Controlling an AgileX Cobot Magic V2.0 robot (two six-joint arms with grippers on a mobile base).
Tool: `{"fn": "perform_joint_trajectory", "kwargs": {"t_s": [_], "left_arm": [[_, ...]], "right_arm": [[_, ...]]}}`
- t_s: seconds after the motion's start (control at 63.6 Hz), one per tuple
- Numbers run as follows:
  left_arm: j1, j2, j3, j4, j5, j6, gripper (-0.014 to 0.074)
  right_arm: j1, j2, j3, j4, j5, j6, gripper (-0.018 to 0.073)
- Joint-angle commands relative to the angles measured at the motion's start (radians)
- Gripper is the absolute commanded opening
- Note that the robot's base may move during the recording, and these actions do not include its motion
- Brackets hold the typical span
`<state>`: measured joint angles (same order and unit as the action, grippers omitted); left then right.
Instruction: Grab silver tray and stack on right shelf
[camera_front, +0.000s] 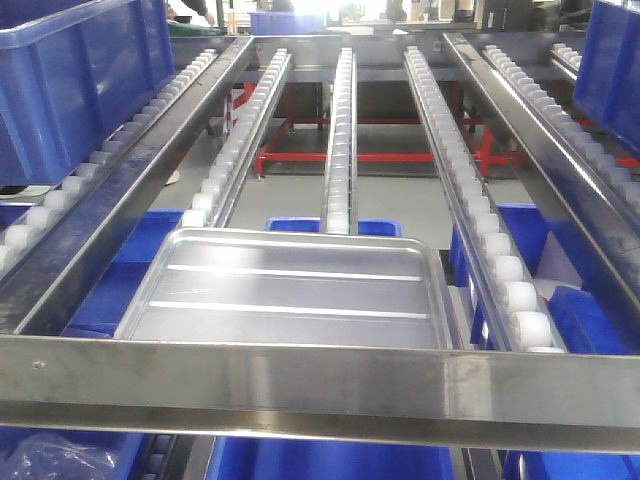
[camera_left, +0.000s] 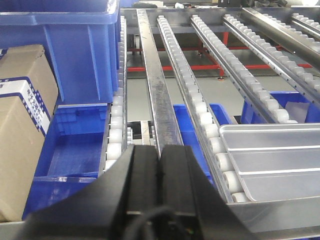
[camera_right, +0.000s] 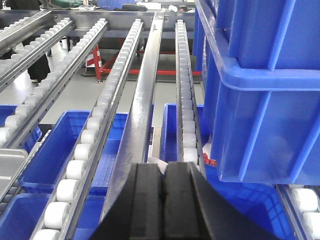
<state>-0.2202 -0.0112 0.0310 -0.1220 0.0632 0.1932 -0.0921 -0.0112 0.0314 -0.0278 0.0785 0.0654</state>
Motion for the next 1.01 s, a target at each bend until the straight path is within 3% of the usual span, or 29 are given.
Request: {"fn": "perform_joint_trajectory", "kwargs": {"t_s": [0.0, 0.456, 0.692, 0.881, 0.991], "left_arm": [[-0.006, -0.010, 0.024, -0.010, -0.090, 0.001, -0.0091], [-0.006, -0.010, 0.024, -0.010, -0.095, 0.001, -0.0091], [-0.006, -0.010, 0.014, -0.017, -0.214, 0.001, -0.0091], [-0.006, 0.018, -0.131, -0.017, -0.181, 0.001, -0.0091], [-0.006, 0.094, -0.280, -0.012, -0.085, 0.001, -0.0091]], "right_arm": [[0.001, -0.018, -0.002, -0.002, -0.088, -0.009, 0.0050], [0.001, -0.018, -0.002, -0.002, -0.088, -0.009, 0.0050], [0.001, -0.018, -0.002, -0.002, -0.139, -0.009, 0.0050], [0.002, -0.018, -0.010, 0.008, -0.302, -0.003, 0.0050], [0.003, -0.011, -0.081, 0.018, -0.278, 0.035, 0.0050]]}}
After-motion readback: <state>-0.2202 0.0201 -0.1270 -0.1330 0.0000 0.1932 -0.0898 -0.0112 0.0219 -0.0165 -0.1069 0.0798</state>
